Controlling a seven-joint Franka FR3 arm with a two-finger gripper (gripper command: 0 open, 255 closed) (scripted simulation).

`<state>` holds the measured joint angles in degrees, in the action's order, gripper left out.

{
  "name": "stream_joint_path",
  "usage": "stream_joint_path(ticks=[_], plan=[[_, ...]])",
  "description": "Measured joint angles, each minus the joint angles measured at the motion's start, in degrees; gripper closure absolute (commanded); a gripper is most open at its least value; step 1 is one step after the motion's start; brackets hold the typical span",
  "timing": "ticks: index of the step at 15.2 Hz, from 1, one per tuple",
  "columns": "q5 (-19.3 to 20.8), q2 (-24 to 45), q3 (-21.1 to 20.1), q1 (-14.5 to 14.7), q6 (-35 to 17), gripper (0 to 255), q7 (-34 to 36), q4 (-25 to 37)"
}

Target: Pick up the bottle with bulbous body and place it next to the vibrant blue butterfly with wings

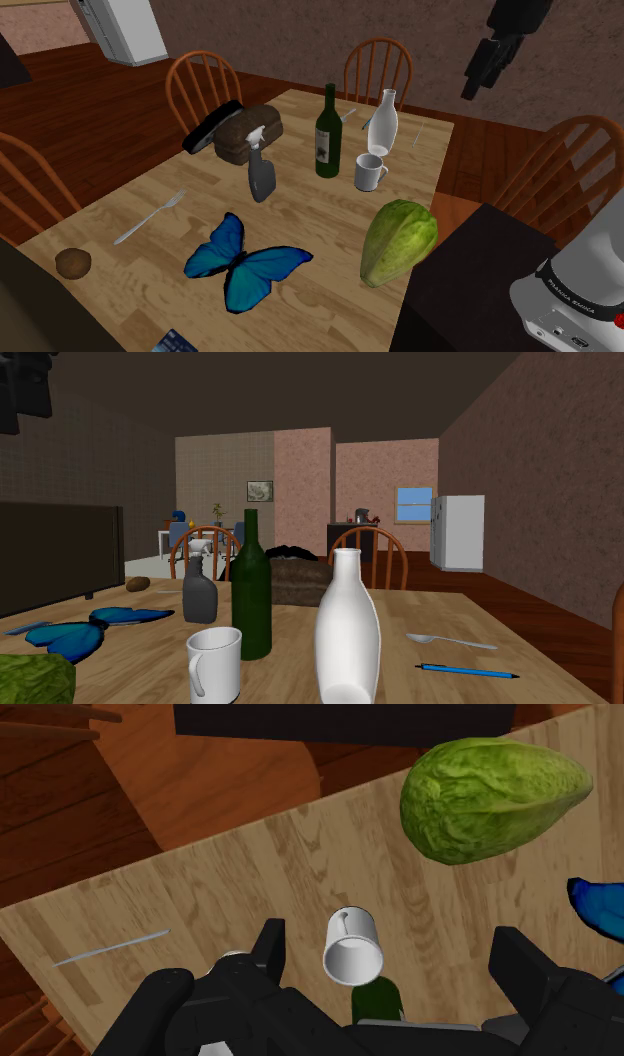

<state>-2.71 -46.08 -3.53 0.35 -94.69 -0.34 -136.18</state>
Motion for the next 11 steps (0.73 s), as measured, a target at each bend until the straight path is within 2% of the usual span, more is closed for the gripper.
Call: stream_joint_path(ticks=[6,11], plan=[[1.43,6.69,2.16,-1.15,-5.15,0,-2.55,1.40],[2.58,16.88,4.55,-2.25,-11.31,0,-5.42,5.30]])
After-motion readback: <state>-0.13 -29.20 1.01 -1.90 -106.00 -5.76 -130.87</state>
